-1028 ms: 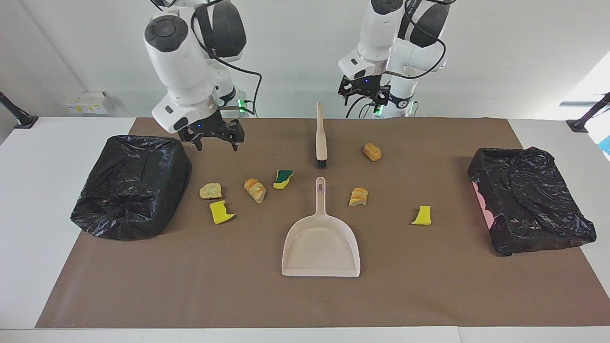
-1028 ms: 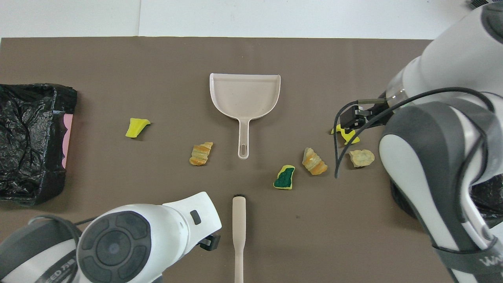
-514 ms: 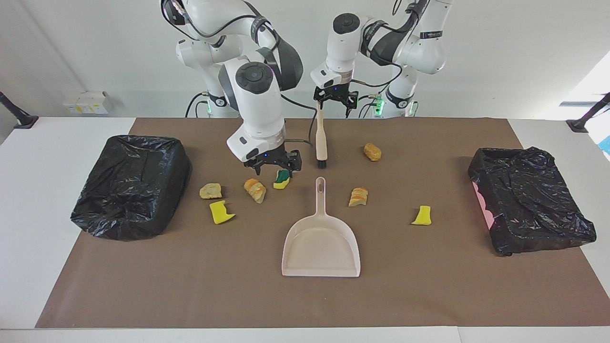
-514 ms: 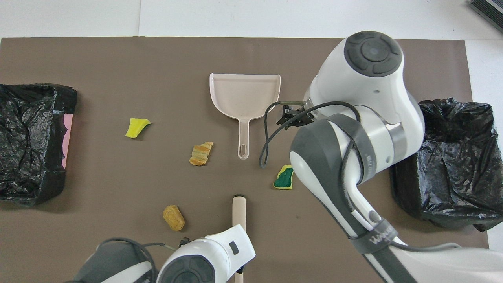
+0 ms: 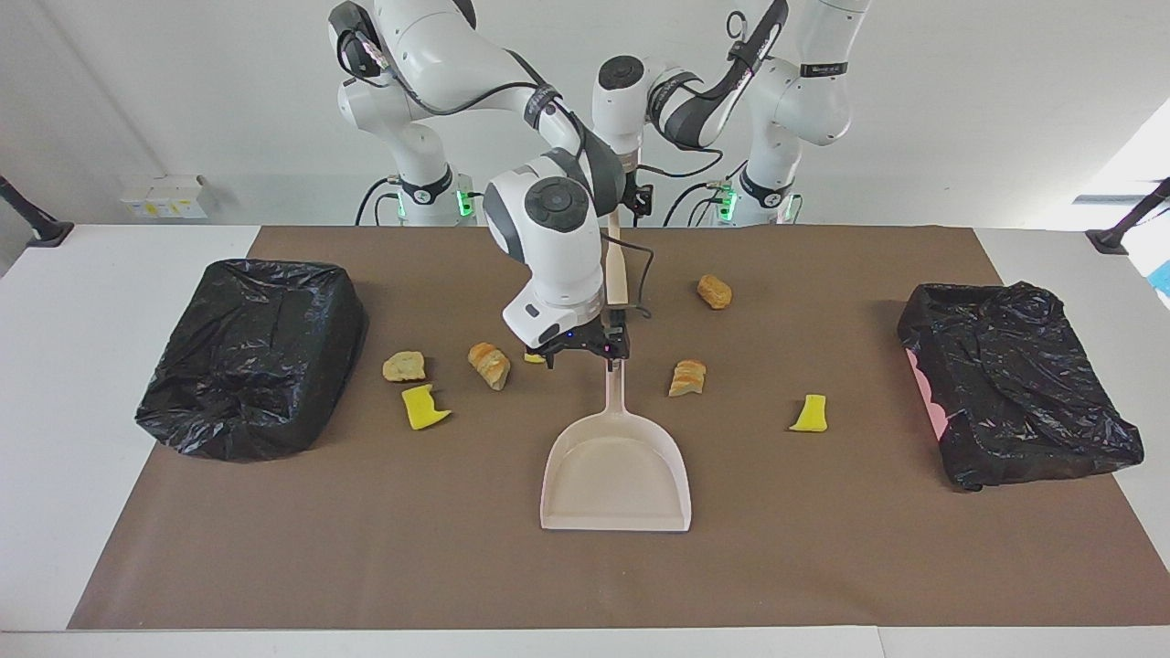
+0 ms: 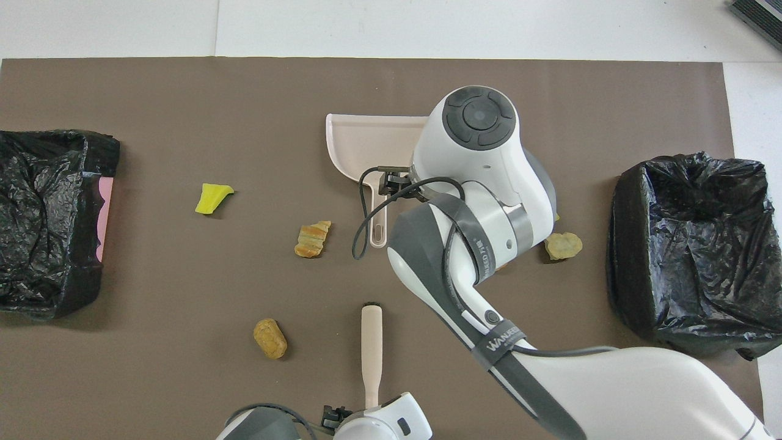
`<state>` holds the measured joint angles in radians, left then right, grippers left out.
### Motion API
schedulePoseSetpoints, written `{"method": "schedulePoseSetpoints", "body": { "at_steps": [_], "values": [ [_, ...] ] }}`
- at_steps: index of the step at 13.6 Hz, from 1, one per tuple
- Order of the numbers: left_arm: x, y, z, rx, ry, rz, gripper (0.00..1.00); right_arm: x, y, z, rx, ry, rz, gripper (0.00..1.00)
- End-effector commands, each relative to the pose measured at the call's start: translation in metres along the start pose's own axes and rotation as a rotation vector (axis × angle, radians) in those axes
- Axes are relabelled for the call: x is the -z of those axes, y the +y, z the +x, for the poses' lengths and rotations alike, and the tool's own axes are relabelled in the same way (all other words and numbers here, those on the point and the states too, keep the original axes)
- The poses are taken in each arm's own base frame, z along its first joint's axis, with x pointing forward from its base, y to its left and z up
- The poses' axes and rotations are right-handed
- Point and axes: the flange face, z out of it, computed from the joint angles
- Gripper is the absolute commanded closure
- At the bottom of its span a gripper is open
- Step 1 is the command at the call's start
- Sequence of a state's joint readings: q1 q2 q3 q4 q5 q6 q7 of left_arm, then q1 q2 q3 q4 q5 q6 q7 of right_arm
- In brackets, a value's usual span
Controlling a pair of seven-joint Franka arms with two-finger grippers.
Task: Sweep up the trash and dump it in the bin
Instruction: 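Reach the right gripper to the dustpan handle and grasp it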
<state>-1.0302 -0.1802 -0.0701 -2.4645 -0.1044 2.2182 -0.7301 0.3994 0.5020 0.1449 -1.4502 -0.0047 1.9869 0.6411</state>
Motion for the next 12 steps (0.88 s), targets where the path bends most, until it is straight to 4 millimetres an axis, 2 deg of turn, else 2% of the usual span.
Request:
{"method": "schedulePoseSetpoints", "body": {
  "at_steps": [1, 4, 6, 7, 8, 9, 10, 12],
  "values": [
    [-0.007, -0.002, -0.006, 0.019, -0.01, -0.006, 0.21, -0.017, -0.022, -0.001, 0.008, 0.036, -0.005, 0.02],
    [-0.012, -0.005, -0.008, 0.015, -0.019, 0.004, 0.27, -0.047, -0.038, -0.008, 0.017, 0.062, -0.048, 0.11],
    [-0.013, -0.007, -0.007, 0.009, -0.025, 0.008, 0.44, -0.054, -0.038, -0.007, 0.022, 0.071, -0.048, 0.26],
    [-0.013, -0.007, -0.005, 0.012, -0.025, 0.008, 0.58, -0.055, -0.038, -0.007, 0.026, 0.071, -0.05, 0.38],
    [-0.013, -0.008, -0.004, 0.012, -0.027, 0.009, 0.66, -0.054, -0.038, -0.008, 0.03, 0.074, -0.055, 0.56],
    [-0.013, -0.008, -0.004, 0.012, -0.028, 0.009, 0.8, -0.054, -0.037, -0.008, 0.036, 0.074, -0.066, 0.82],
    [-0.013, -0.009, -0.005, 0.015, -0.031, 0.013, 0.87, -0.052, -0.036, -0.008, 0.039, 0.073, -0.068, 0.98],
    [-0.007, -0.01, -0.001, 0.022, -0.042, 0.018, 0.96, -0.049, -0.035, -0.007, 0.043, 0.076, -0.067, 1.0]
  ]
}}
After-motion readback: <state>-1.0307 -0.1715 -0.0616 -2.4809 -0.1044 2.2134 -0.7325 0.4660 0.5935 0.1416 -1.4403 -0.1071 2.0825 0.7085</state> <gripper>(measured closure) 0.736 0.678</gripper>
